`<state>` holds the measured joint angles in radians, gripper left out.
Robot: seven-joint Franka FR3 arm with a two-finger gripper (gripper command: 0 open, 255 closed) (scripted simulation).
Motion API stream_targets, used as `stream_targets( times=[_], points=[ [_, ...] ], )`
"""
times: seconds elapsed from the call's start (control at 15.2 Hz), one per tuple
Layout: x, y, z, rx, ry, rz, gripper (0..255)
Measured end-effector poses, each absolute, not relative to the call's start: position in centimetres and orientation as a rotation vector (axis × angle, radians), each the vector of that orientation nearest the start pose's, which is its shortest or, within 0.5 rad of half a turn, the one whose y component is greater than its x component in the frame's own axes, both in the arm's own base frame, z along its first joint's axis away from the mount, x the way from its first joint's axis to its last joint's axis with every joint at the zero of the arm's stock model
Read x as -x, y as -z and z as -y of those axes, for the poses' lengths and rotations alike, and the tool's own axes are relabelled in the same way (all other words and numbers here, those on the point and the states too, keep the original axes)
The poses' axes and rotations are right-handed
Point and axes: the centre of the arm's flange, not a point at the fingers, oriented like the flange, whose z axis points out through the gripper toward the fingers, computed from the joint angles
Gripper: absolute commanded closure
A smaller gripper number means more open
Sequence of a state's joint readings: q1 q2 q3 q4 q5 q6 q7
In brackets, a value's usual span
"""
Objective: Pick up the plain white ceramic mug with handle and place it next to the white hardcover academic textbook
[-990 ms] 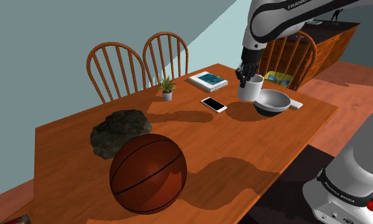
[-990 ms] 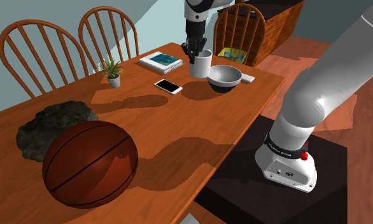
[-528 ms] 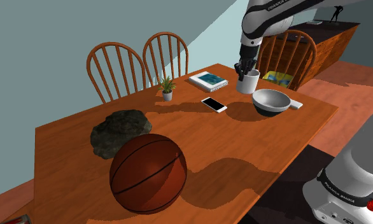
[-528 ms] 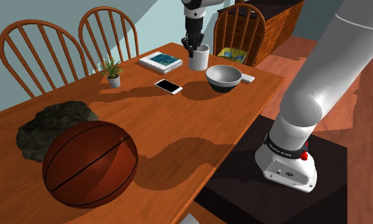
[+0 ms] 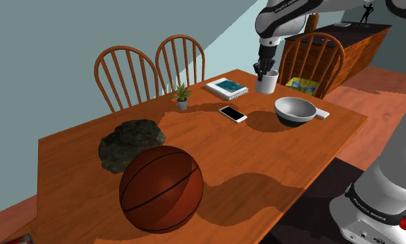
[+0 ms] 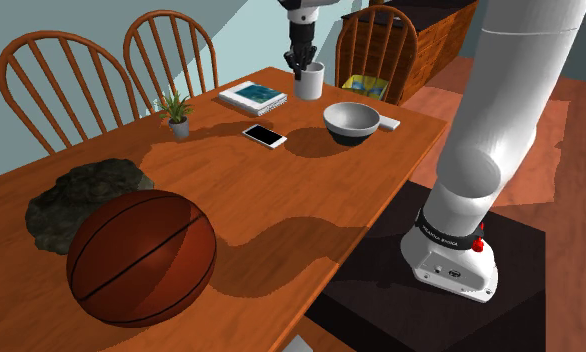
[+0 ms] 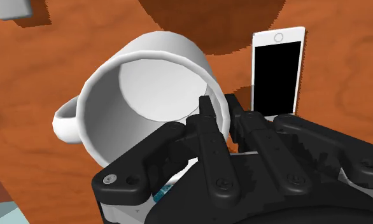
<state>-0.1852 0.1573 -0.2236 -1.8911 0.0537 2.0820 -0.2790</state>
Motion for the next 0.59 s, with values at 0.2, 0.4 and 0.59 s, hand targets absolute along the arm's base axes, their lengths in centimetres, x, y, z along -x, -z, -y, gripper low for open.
stream_targets(
  times=[0.2,0.4,0.59],
  points=[
    [-58.0,-42.2,26.2,3.133,0.063,-0.238,255],
    [-60.4,-41.7,29.5,3.133,0.062,-0.238,255],
    [-62.7,-41.1,32.5,3.133,0.062,-0.239,255]
  ],
)
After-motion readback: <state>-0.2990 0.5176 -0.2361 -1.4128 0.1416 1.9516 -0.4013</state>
